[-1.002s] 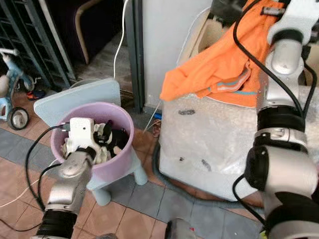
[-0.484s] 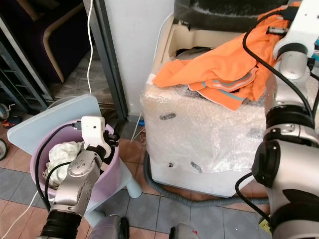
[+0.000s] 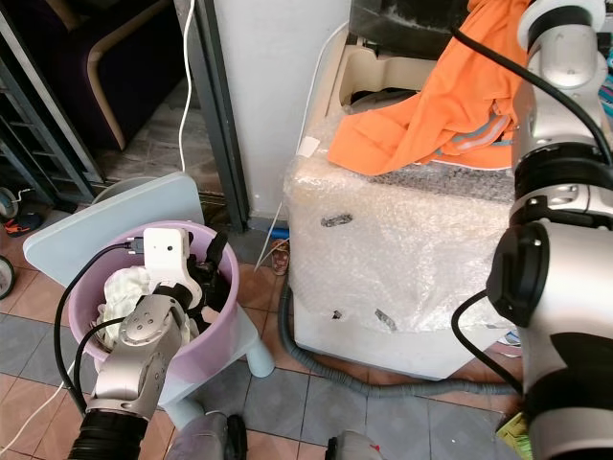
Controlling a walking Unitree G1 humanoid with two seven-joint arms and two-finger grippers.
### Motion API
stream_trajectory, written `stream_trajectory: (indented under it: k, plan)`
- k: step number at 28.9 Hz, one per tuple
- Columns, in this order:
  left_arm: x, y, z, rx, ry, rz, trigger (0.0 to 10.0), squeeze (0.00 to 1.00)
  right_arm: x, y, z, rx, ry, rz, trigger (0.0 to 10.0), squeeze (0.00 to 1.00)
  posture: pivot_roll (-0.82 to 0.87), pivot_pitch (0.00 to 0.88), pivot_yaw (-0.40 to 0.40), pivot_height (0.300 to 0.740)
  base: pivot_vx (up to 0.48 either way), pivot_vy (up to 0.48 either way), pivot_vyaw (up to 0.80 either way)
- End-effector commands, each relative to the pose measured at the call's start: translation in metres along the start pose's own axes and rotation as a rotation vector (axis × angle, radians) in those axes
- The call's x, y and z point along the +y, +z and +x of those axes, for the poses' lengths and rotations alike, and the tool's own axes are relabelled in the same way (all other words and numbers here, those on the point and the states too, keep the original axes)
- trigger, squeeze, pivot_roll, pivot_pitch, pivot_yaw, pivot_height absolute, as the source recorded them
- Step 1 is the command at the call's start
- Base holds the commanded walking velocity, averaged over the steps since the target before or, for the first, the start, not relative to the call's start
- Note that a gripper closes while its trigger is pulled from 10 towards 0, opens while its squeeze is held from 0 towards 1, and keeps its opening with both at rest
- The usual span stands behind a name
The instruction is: Clothes washing
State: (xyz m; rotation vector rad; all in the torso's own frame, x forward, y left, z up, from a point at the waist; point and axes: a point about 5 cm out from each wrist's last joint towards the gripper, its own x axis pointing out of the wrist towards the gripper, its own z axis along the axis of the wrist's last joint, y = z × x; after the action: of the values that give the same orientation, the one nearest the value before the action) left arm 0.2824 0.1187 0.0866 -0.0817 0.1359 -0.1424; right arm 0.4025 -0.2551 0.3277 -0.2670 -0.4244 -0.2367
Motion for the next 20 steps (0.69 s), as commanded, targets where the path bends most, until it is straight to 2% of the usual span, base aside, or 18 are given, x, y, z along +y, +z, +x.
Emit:
stream_trajectory:
  k: [1,6,9,20]
  plan:
    - [-0.001,0.002,-0.001,-0.005,-0.005,0.012,10.0,0.0,-0.001,-0.002,-0.002,-0.011,0.016,0.003,10.0,0.0,-0.05,0.066,0.012,0.74,0.0,-0.45,0.0]
    - [0.0,0.003,0.003,-0.006,0.002,0.017,10.0,0.0,0.008,-0.022,-0.012,0.043,0.119,0.051,10.0,0.0,-0.05,0.064,0.01,0.74,0.0,-0.43,0.0]
    - [0.0,0.002,0.002,-0.004,0.006,0.012,10.0,0.0,0.014,-0.032,-0.018,0.064,0.162,0.038,10.0,0.0,-0.05,0.061,0.011,0.74,0.0,-0.323,0.0]
    - [0.0,-0.001,-0.001,-0.002,0.012,-0.005,10.0,0.0,0.026,-0.045,-0.03,0.06,0.188,0.084,10.0,0.0,-0.05,0.038,0.017,0.74,0.0,0.0,0.0]
